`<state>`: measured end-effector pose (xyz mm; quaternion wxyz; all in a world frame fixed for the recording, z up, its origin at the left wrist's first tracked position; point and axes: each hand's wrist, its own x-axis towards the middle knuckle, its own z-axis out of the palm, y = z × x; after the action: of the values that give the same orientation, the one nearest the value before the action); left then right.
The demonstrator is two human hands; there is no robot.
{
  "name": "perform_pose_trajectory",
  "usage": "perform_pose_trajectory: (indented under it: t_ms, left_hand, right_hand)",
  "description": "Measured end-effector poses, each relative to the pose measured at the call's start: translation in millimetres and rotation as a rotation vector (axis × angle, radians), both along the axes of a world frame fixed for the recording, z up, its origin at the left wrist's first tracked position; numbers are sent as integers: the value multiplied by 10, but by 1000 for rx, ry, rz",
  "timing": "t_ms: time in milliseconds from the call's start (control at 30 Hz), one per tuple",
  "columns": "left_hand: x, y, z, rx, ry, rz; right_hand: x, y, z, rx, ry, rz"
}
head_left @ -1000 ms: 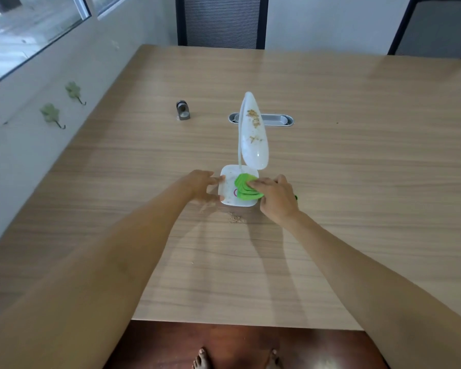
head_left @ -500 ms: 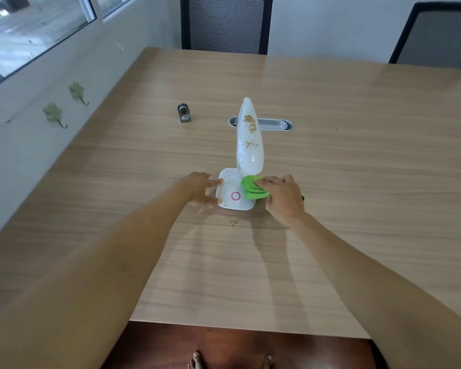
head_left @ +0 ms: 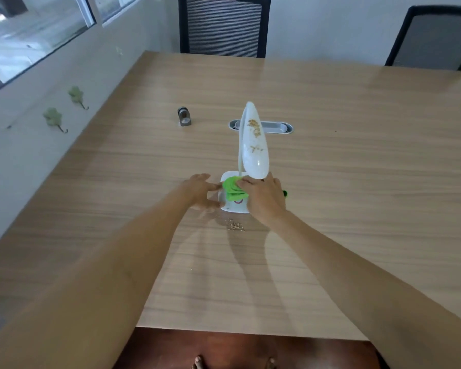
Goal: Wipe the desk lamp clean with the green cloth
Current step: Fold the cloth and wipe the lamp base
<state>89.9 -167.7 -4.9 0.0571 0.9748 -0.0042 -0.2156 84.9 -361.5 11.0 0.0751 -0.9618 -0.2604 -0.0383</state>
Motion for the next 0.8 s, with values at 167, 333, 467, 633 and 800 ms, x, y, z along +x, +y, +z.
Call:
perform_pose_trajectory:
  t_ms: [167,333,467,633,800]
  left_hand:
    - [-21,33,-13,21,-3,-5]
    - [-4,39,9,40,28,-36]
    - [-1,33,23,16,9,-29]
    - [-18,20,31,14,-9,-37]
    - [-19,9,33,4,-19,-28]
  right_hand:
    - [25,146,-138,-148,36,73]
    - [-292,-138,-324,-75,-116,158]
    - [-502,-308,-412,-65,-213,232]
    - [-188,-211,-168,52,-60,-51]
    - [-188,-200,-237,75,43,-55]
